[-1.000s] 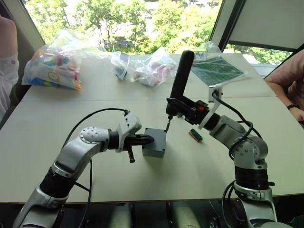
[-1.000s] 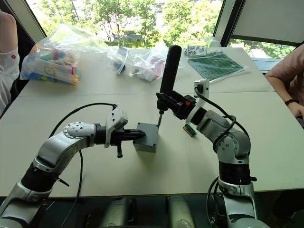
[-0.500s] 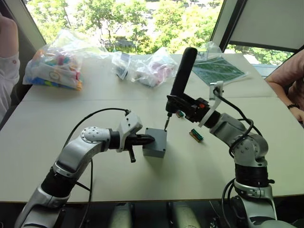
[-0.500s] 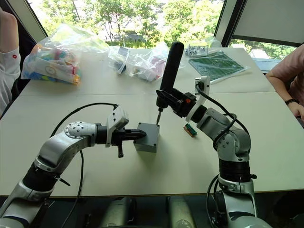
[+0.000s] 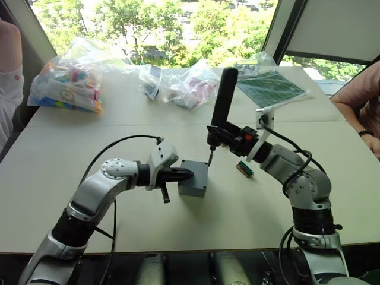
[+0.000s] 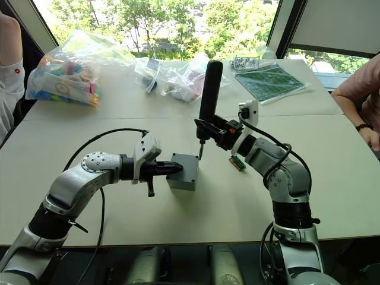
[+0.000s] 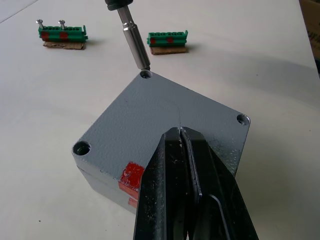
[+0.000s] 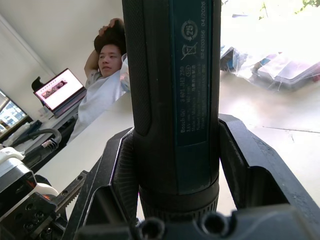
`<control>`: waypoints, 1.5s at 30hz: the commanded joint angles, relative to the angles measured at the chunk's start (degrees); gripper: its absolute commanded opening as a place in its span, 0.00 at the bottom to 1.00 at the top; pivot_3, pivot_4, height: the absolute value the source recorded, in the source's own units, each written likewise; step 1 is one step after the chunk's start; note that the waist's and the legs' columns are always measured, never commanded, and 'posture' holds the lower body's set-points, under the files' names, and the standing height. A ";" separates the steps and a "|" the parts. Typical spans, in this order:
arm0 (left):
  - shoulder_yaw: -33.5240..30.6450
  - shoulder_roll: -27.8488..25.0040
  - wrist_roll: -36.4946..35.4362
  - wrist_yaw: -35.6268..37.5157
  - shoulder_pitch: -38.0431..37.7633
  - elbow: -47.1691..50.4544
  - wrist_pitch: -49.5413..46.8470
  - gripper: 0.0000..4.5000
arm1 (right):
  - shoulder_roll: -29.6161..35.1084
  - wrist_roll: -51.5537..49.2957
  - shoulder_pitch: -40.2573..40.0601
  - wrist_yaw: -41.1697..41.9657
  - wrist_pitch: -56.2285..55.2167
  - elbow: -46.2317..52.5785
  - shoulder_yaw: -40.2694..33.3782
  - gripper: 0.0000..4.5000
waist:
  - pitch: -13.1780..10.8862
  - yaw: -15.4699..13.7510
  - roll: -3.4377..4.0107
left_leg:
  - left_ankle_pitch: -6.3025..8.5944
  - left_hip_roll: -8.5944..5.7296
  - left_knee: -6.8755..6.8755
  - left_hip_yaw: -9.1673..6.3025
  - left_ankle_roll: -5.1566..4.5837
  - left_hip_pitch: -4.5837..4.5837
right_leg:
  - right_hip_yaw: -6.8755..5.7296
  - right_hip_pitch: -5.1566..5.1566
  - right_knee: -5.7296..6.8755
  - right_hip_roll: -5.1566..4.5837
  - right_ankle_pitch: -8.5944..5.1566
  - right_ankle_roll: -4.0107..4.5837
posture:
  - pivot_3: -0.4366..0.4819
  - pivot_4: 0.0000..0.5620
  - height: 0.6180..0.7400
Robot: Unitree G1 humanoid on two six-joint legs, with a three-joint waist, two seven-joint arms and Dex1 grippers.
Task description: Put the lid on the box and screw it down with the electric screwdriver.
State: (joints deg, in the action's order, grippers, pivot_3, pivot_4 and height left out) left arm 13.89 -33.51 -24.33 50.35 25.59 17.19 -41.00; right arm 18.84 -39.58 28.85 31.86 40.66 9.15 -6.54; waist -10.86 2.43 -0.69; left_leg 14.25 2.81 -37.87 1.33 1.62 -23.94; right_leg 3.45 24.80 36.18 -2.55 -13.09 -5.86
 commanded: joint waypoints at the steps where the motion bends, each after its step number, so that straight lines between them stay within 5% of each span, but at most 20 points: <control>1: 0.83 0.02 0.80 -0.25 -0.07 -0.22 -0.94 0.00 | -1.43 -1.95 1.45 -0.78 -1.63 2.86 -1.81 0.41 | 0.00 0.00 0.00 | 0.00 0.00 0.00 0.00 0.00 0.00 | 0.00 0.00 0.00 0.00 0.00 0.00 | 0.48 0.27 1.00; 9: 0.85 0.06 0.84 -0.37 -0.18 -0.32 -0.94 0.00 | -3.52 -9.81 3.67 -4.18 2.80 2.46 -7.17 0.41 | 0.00 0.01 0.00 | 0.00 0.00 0.00 -0.01 0.00 0.00 | 0.00 0.00 0.01 0.00 0.01 -0.01 | 0.48 0.27 1.00; 45: 2.07 0.19 1.74 -0.99 -1.78 0.65 -0.43 0.00 | 1.16 3.05 -5.76 1.19 -6.04 7.10 2.74 0.41 | 0.05 -0.07 -0.05 | 0.00 0.00 0.00 -0.01 0.00 0.08 | 0.00 -0.09 -0.01 0.00 -0.04 0.03 | 0.48 0.27 1.00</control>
State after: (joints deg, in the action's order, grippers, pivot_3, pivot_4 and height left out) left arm 14.44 -33.07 -23.90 49.55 24.90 18.13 -40.86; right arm 19.33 -37.68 25.03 32.51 34.97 13.92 -4.95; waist -10.81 2.36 -0.74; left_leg 14.25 2.81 -37.87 1.32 1.62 -23.79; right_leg 3.44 24.66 36.16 -2.55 -13.16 -5.80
